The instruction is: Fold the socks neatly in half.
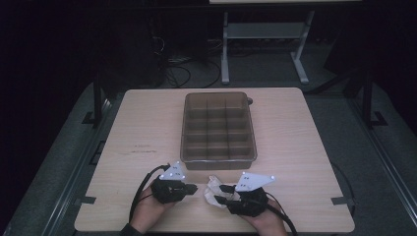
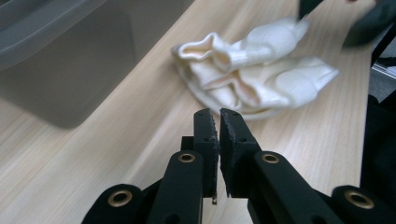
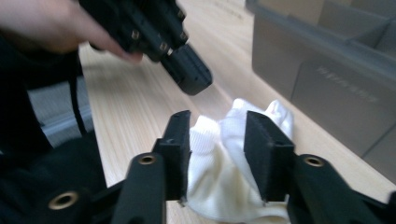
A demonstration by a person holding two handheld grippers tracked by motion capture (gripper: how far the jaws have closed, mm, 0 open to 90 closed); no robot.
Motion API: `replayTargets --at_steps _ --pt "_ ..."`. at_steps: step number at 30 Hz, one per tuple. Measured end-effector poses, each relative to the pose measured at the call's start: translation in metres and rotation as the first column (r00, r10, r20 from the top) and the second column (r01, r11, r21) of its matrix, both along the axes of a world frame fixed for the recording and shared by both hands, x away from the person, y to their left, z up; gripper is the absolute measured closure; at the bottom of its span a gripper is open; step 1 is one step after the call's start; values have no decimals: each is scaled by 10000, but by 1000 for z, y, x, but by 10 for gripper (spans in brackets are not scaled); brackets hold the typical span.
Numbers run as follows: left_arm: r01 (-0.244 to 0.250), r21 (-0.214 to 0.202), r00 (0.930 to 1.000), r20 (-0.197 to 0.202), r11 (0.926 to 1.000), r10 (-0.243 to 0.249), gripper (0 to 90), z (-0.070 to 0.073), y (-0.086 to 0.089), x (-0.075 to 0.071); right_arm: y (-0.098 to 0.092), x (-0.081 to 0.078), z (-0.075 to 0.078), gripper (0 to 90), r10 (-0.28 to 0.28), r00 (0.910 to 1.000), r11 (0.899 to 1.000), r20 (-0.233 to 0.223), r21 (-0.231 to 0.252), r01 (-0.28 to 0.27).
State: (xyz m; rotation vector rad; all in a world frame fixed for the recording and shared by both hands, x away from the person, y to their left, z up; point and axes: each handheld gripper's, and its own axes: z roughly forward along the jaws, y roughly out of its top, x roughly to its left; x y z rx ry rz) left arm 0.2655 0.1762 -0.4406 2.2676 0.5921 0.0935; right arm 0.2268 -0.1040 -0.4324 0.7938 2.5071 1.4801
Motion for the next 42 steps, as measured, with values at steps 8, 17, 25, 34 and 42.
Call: replayTargets --at_steps 8,17,25,34,42 --pt "-619 257 9979 190 9978 614 747 -3 24 2 -7 25 -8 849 -104 9985 9987 -528 497 130" --pt "-1572 244 9873 283 9873 1565 564 -7 55 3 6 29 -20 879 590 9948 9982 -825 101 -583" --pt "-2085 300 9779 246 9776 2078 408 -12 73 4 19 26 -34 884 901 9907 9938 -1018 -558 -961" --pt "-2317 582 9726 315 9711 2302 286 -18 80 6 24 24 -40 895 934 9911 9915 -949 -821 -1013" --pt "-2323 748 9719 575 9698 2284 201 -23 78 7 13 25 -26 711 868 9927 9960 -837 -141 -883"
